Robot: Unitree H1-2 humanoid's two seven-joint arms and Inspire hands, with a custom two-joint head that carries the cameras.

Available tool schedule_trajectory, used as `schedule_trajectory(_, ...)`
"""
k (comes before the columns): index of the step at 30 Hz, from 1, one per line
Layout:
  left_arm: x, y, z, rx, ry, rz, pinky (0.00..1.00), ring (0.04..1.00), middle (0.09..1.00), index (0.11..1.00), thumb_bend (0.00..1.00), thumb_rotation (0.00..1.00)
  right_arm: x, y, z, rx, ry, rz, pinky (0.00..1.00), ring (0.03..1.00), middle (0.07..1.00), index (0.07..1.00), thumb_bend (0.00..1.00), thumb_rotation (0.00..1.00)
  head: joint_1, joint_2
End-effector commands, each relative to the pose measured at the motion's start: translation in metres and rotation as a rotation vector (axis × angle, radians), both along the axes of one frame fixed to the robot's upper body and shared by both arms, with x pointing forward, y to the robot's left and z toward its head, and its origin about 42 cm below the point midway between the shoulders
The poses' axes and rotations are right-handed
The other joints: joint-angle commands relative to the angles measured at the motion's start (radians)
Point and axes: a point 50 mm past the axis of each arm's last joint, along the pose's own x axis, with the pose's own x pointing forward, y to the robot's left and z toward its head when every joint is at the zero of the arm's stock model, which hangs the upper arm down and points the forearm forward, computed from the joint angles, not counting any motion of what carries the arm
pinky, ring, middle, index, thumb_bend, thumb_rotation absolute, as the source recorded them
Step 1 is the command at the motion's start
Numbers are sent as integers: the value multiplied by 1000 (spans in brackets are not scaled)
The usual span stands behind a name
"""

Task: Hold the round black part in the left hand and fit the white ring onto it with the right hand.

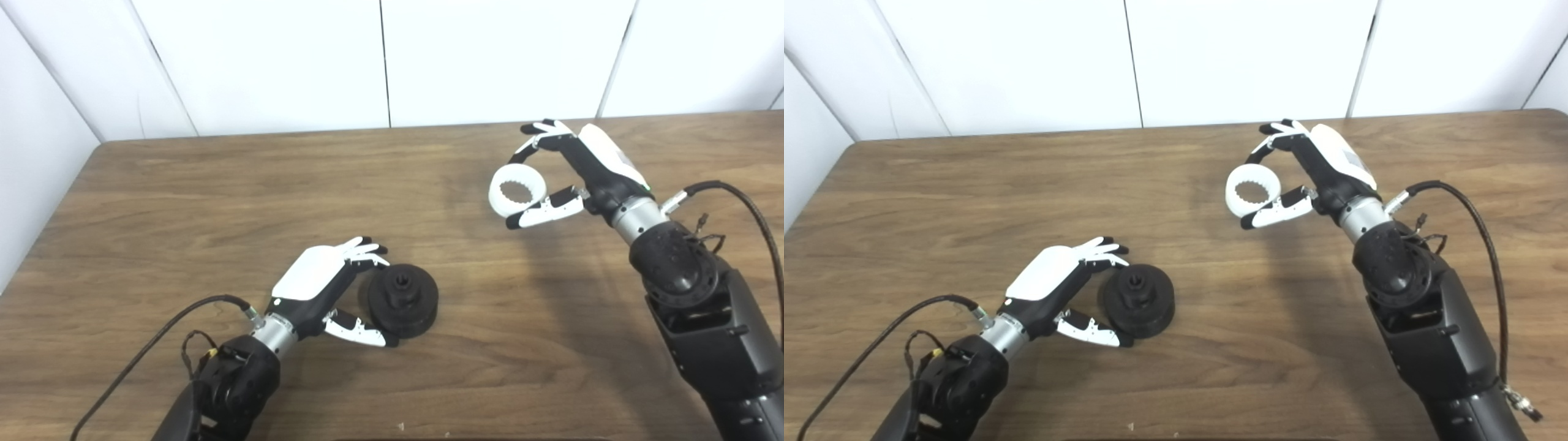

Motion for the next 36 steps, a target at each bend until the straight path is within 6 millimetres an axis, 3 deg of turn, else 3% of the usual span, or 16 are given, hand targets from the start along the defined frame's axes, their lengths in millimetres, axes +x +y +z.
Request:
schedule_trajectory(1,2,-2,-1,13,19,-10,902,960,891,619,719,424,-10,16,23,-2,-70,71,956,972,889,486,522,146,1,1)
schedule_trajectory(14,2,-2,-2,11,18,-10,903,960,890,617,714,418,-38,67,12,-35,6,207,981,981,882,486,523,149,7,2)
schedule_trajectory(24,1,-2,-1,8,16,-9,886,960,888,617,718,416,-44,89,0,-11,18,263,1000,999,885,486,522,152,13,7)
schedule_trajectory(36,0,-2,0,16,19,-9,896,964,893,621,715,425,-45,100,-3,-1,13,277,999,1000,887,486,522,151,11,13)
